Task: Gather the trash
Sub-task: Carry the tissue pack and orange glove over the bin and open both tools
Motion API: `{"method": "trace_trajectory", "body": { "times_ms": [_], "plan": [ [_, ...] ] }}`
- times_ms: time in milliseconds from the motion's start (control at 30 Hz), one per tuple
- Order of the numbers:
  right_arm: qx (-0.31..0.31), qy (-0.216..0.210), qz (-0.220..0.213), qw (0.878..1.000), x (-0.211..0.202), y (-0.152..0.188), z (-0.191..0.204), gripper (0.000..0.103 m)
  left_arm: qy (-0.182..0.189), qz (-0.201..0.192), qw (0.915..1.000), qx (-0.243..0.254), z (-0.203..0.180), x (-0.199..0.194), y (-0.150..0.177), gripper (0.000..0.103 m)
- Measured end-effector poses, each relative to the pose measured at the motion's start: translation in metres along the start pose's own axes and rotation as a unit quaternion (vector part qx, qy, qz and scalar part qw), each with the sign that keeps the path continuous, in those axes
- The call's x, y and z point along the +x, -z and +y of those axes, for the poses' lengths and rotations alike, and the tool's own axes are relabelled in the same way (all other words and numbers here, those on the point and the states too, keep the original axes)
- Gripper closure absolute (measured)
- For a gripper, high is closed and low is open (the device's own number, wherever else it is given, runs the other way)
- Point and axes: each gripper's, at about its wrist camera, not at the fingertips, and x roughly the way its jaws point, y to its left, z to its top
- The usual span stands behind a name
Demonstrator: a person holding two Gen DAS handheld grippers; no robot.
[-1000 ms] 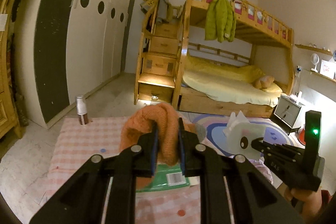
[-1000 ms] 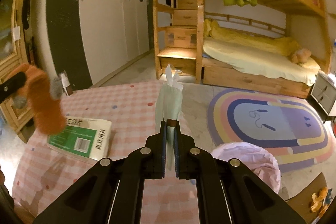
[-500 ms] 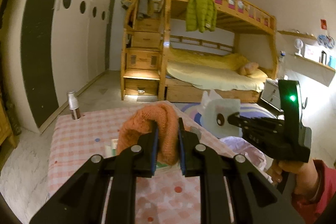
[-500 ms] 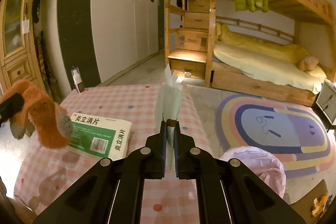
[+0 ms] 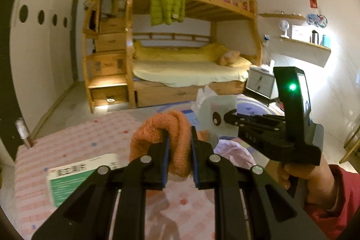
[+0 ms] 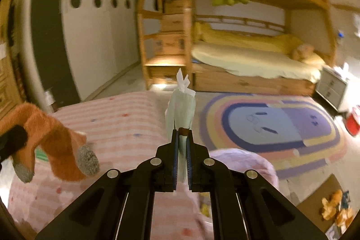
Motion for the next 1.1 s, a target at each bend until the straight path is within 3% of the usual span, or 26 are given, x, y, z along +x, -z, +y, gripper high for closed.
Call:
{"method": "trace_trajectory", "body": {
  "times_ms": [267, 633, 767, 833, 867, 900, 933, 1100],
  "plan": [
    [0.047, 0.071, 0.042, 0.995, 0.013, 0.008, -0.052, 0.096, 0.031, 0.064, 0.9974, -0.005, -0.033, 0.083, -0.006, 0.088],
    [0.082, 0.084, 0.1, 0.988, 0.039, 0.019, -0.082, 0.096, 0.086, 0.126, 0.9872, -0.047, -0.06, 0.177, -0.005, 0.087],
    [0.09, 0.085, 0.114, 0.986, 0.048, 0.022, -0.088, 0.094, 0.088, 0.143, 0.9844, -0.054, -0.066, 0.195, -0.002, 0.086],
    [0.096, 0.083, 0.117, 0.985, 0.05, 0.023, -0.091, 0.092, 0.084, 0.152, 0.983, -0.06, -0.066, 0.202, -0.001, 0.075],
    [0.1, 0.083, 0.118, 0.985, 0.05, 0.023, -0.092, 0.085, 0.081, 0.154, 0.9828, -0.061, -0.066, 0.203, -0.001, 0.069],
    [0.104, 0.088, 0.117, 0.984, 0.049, 0.023, -0.094, 0.072, 0.075, 0.155, 0.9832, -0.062, -0.065, 0.204, -0.001, 0.054],
    [0.107, 0.091, 0.115, 0.983, 0.048, 0.023, -0.095, 0.066, 0.07, 0.153, 0.9838, -0.063, -0.064, 0.204, -0.002, 0.044],
    [0.12, 0.093, 0.103, 0.983, 0.042, 0.022, -0.1, 0.063, 0.054, 0.146, 0.9848, -0.077, -0.052, 0.196, -0.006, 0.043]
  ]
}}
